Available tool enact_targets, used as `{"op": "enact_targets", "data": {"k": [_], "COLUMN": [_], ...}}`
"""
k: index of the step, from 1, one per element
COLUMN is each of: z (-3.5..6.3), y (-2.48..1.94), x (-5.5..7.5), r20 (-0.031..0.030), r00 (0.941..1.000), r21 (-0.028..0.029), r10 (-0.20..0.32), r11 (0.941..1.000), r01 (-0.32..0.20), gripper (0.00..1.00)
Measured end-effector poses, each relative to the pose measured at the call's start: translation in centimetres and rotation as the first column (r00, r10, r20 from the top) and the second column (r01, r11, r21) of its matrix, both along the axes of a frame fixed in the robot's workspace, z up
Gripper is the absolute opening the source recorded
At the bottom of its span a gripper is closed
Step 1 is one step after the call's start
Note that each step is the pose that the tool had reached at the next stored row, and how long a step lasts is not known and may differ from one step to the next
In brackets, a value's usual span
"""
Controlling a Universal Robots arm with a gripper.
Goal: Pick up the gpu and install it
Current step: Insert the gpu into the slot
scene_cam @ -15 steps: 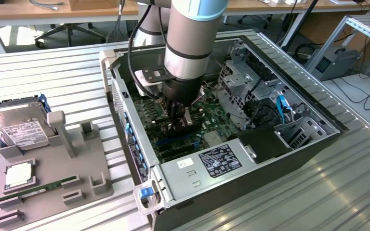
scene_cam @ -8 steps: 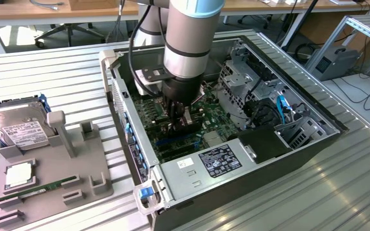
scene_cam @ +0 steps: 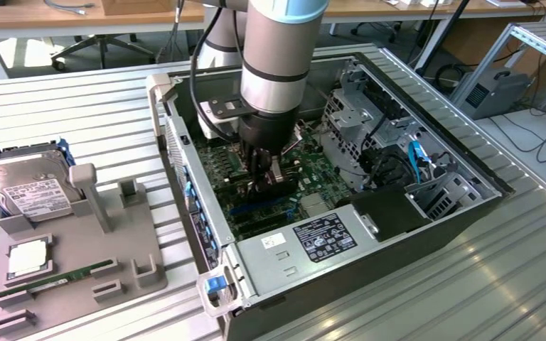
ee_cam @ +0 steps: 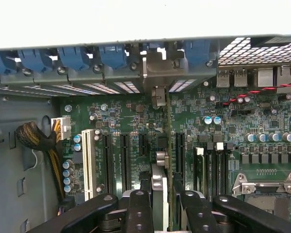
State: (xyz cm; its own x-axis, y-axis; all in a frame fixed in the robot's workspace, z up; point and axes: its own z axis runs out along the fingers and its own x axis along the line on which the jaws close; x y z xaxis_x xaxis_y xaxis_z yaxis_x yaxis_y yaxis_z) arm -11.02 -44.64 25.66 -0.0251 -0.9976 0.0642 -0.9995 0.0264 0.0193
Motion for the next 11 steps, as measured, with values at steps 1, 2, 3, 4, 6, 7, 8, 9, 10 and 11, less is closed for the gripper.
{"op": "enact_targets", "data": {"k": [1,2,3,4,6,7,8,9,10,11], "z": [-0.01,-0.03,-0.04,-0.05,-0.06,-0.08,-0.13,-0.19,-0.24,-0.3], "y": [0.0,0.01,0.01,0.0,0.0,0.0,0.0,0.0,0.0,-0.01], "x": [0.0,0.0,0.0,0.0,0.0,0.0,0.0,0.0,0.0,0.0], "r20": [0.0001,0.0003,0.0003,0.0003,0.0003,0.0002,0.0003,0.0002,0.0001,-0.0001], "r00": [1.0,1.0,1.0,1.0,1.0,1.0,1.0,1.0,1.0,1.0], "r21": [-0.0005,-0.0017,-0.0037,-0.0051,-0.0076,-0.0087,-0.0097,-0.0106,-0.0109,-0.0111], "r10": [0.0,0.0,0.0,0.0,0.0,0.0,0.0,0.001,0.001,0.001], "r11": [1.0,1.0,1.0,1.0,1.0,1.0,1.0,0.9999,0.9999,0.9999], "r01": [0.0,0.0,0.0,0.0,0.0,0.0,0.0,-0.001,-0.001,-0.001], "gripper": [0.27,0.27,0.27,0.27,0.27,0.27,0.27,0.27,0.27,0.27]}}
